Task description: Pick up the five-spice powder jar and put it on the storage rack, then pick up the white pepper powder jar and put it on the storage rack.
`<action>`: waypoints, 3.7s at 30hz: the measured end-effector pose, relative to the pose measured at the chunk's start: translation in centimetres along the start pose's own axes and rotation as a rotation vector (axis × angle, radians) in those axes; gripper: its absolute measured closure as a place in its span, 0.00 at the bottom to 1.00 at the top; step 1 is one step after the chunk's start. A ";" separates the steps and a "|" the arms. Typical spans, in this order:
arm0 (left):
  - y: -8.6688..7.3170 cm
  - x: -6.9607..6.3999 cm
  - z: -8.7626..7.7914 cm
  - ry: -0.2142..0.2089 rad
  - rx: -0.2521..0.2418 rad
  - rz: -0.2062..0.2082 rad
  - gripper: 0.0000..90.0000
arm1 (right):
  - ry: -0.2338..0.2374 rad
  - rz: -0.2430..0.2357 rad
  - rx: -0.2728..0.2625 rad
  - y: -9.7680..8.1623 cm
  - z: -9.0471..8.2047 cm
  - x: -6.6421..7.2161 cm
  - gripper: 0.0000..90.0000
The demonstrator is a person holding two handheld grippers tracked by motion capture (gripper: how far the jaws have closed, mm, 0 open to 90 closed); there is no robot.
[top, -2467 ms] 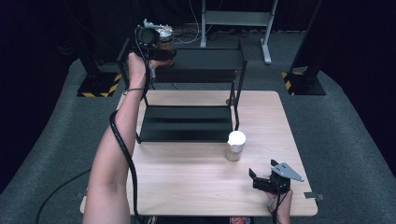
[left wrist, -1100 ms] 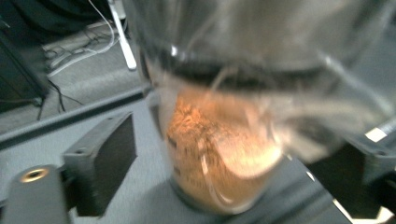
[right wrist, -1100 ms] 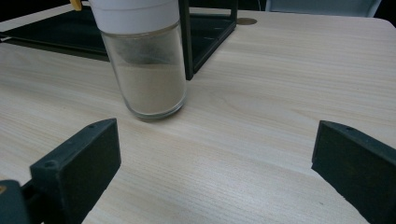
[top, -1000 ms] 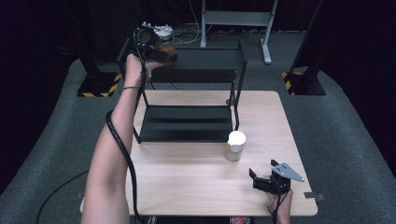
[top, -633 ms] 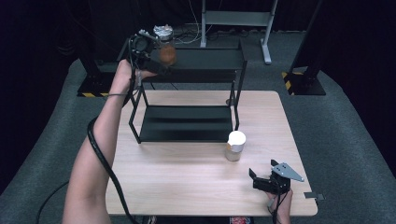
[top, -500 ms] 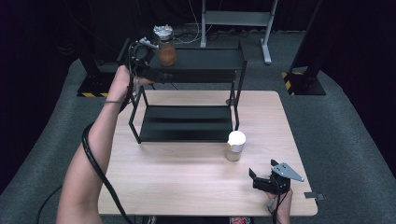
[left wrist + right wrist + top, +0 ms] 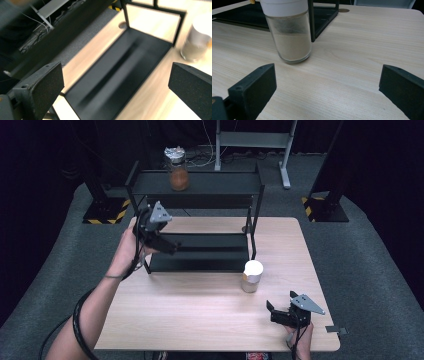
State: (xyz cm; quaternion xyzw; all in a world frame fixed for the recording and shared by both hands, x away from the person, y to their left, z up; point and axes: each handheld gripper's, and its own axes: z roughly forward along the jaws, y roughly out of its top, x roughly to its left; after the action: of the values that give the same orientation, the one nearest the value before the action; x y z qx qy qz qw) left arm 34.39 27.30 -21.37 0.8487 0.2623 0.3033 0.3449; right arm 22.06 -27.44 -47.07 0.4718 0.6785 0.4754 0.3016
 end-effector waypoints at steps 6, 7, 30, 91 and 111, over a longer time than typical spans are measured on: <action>-4.7 -3.7 1.0 0.017 0.026 0.017 0.00 | 0.000 0.000 0.000 0.0 0.0 0.0 0.00; -5.3 -4.2 1.3 0.019 0.031 0.011 0.00 | -0.002 0.000 -0.001 0.0 0.0 0.0 0.00; -17.3 -11.3 7.5 -0.005 0.155 -0.227 0.00 | -0.007 -0.008 0.007 0.1 0.1 0.2 0.00; -18.7 -11.1 8.2 -0.022 0.138 -0.418 0.01 | 0.004 -0.086 0.048 4.9 5.5 5.1 0.00; -18.8 -11.2 8.1 -0.026 0.129 -0.400 0.03 | -0.048 -0.064 0.044 5.2 9.3 6.3 0.24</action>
State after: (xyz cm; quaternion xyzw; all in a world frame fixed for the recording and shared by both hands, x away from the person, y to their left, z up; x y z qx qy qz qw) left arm 28.00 28.27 -43.75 0.8039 0.4399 0.2005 0.3464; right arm 29.49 -17.70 -45.37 0.4677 0.6961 0.4391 0.3223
